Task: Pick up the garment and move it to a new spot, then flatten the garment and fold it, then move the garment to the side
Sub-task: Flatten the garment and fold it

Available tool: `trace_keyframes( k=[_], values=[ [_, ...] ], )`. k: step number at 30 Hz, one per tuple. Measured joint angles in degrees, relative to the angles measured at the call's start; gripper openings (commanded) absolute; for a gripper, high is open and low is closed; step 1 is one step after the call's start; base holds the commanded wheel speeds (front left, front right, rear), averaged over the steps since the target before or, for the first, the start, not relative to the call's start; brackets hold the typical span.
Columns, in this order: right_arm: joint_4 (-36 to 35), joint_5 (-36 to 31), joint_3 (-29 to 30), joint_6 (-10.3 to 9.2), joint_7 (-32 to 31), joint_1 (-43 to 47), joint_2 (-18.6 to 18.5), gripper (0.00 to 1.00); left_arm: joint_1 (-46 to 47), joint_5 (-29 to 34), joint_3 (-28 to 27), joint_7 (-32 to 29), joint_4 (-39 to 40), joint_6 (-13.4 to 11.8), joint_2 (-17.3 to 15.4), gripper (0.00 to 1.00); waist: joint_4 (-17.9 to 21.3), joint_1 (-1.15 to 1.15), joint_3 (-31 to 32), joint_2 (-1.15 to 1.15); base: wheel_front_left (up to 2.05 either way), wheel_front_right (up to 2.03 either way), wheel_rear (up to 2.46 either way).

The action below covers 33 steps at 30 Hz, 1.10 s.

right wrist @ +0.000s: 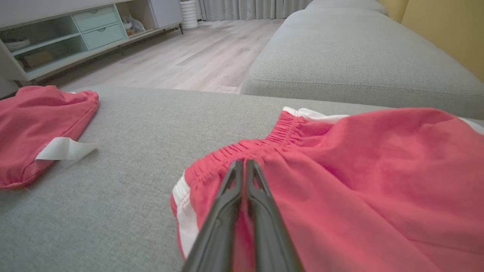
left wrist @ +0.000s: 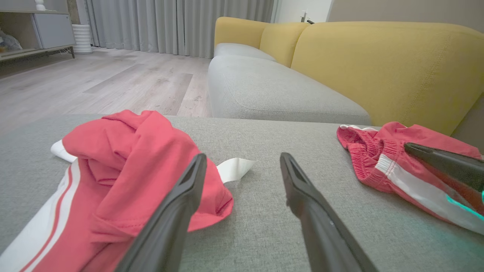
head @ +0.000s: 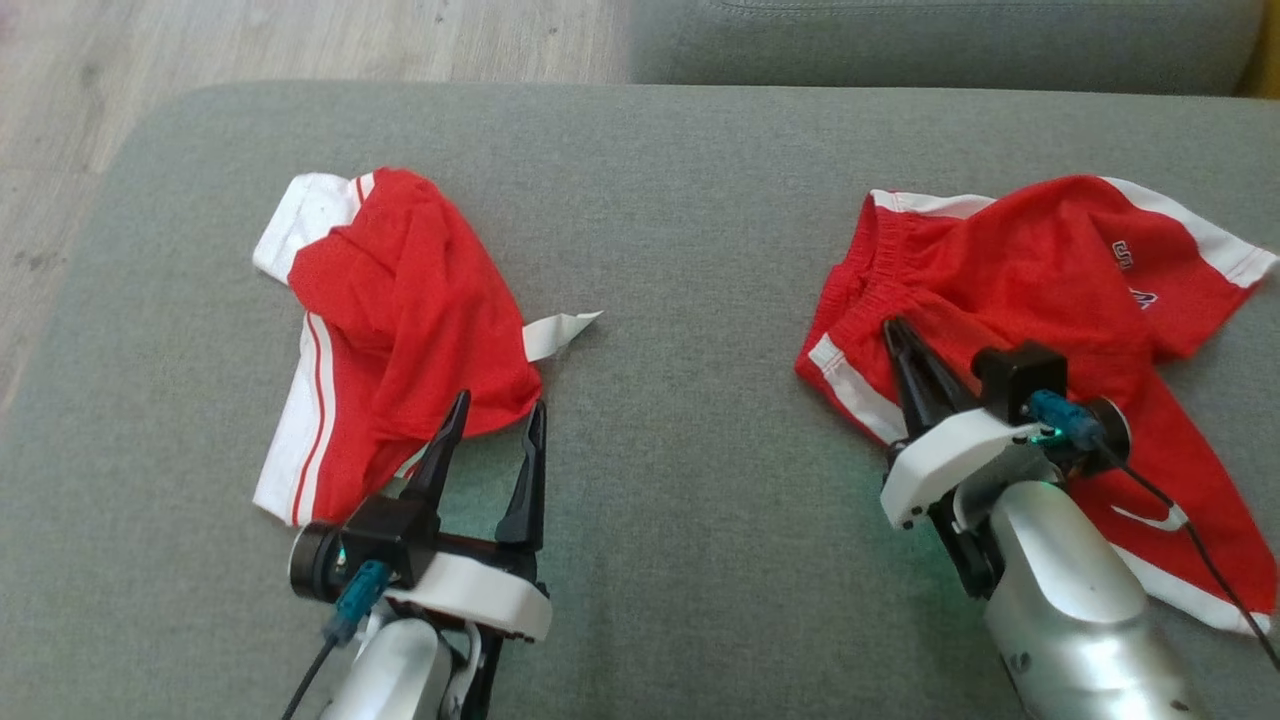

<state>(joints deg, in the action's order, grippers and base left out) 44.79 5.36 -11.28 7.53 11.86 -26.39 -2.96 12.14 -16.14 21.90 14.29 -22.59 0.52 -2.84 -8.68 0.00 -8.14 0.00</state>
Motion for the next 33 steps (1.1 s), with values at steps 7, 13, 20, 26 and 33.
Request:
trace_keyframes(
  k=[7, 13, 20, 26, 33],
  values=[
    [-1.6, 0.7, 2.2, 0.0, 1.8, 0.3, 0.0, 1.0, 0.3, 0.0, -0.1, 0.0, -0.1, 0.0, 0.0, 1.0, 1.1, 0.0, 1.1, 0.0, 0.0, 0.0, 0.0],
    [-12.5, 2.4, 6.4, 0.0, 2.4, 6.9, 0.0, 1.0, 0.2, 0.1, -1.3, 0.0, 0.0, -0.1, 0.0, 1.0, 3.3, 0.0, 2.8, 0.0, 0.0, 0.0, 0.0],
    [-24.1, 2.1, 10.4, 0.0, 2.5, 20.8, 0.1, 1.0, 0.1, 0.2, -1.7, 0.0, 0.4, 0.0, 0.0, 1.0, 6.5, -0.01, 4.3, 0.0, 0.0, 0.0, 0.0],
    [-26.0, 3.4, 11.2, 0.0, 2.5, 25.2, 0.3, 1.0, -0.5, 0.6, -1.9, 0.0, 0.5, 0.7, 0.0, 1.0, 9.4, -0.01, 4.3, 0.0, 0.0, 0.0, 0.0],
    [-27.0, 3.8, 11.3, 0.0, 2.5, 24.5, 0.3, 1.0, 1.3, 3.1, 0.1, 0.0, -1.3, 3.6, -0.5, 1.0, 12.9, 0.0, 3.1, 0.0, 0.0, 0.0, 0.0]
  ],
)
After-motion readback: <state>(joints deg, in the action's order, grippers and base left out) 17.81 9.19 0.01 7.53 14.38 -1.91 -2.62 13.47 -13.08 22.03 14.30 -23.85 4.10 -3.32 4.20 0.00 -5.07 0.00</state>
